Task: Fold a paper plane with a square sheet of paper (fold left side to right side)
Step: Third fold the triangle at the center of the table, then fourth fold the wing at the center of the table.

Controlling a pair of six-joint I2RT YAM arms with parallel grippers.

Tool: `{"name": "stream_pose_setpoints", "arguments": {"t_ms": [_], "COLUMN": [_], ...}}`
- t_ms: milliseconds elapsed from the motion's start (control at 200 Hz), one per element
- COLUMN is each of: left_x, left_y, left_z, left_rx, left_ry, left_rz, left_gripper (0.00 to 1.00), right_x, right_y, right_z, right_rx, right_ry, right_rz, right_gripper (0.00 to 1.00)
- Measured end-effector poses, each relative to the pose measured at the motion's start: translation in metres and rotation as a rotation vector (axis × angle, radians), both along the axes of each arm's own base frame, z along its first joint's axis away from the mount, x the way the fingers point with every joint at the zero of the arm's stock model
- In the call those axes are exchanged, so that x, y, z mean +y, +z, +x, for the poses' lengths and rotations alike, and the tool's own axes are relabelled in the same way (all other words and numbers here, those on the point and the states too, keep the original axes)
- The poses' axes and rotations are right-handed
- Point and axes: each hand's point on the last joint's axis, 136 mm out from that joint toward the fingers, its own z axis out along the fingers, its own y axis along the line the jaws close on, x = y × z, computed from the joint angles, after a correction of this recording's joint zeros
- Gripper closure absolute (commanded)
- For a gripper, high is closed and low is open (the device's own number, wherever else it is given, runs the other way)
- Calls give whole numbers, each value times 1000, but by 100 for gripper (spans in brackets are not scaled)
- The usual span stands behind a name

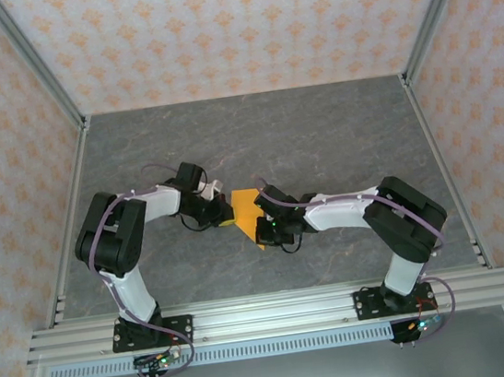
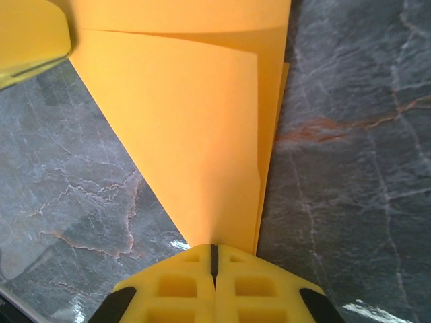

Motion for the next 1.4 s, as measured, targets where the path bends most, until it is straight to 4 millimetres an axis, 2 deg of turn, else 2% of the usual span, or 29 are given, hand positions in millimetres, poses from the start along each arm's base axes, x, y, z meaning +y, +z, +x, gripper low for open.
{"name": "stream_pose_setpoints", "arguments": {"t_ms": [260, 360, 475, 550, 651, 786, 896, 956, 1071, 1281, 1401], "left_x": [13, 16, 36, 47, 50, 44, 30, 21, 7, 6, 2], "left_y": [1, 3, 12, 27, 48, 55, 50, 50, 45, 24, 21], "left_z": [13, 15, 28, 30, 21, 3, -9, -11, -12, -10, -8], "left_rx": [-19, -30, -88, -134, -179, -185, -147, -137, -114, -52, -41], "left_ry": [42, 52, 133, 185, 231, 266, 267, 261, 250, 281, 277], "left_rz": [17, 29, 73, 76, 51, 10, -13, -25, -35, -3, -1], "left_gripper": [99, 92, 81, 72, 60, 50, 49, 49, 48, 46, 46], "right_x": [-4, -7, -12, -18, -30, -39, -44, -45, -40, -17, -7], "right_y": [0, 1, 2, 3, 11, 43, 69, 75, 76, 65, 58], "right_z": [-4, -6, -10, -13, -14, -2, 7, 9, 6, -6, -4], "right_rx": [-2, -2, -6, -16, -57, -204, -320, -365, -416, -451, -454], "right_ry": [18, 24, 38, 50, 73, 93, 109, 126, 183, 306, 335], "right_rz": [-10, -15, -22, -39, -72, -79, -75, -83, -117, -147, -150], "right_gripper": [100, 100, 100, 91, 78, 65, 63, 61, 60, 59, 53]}}
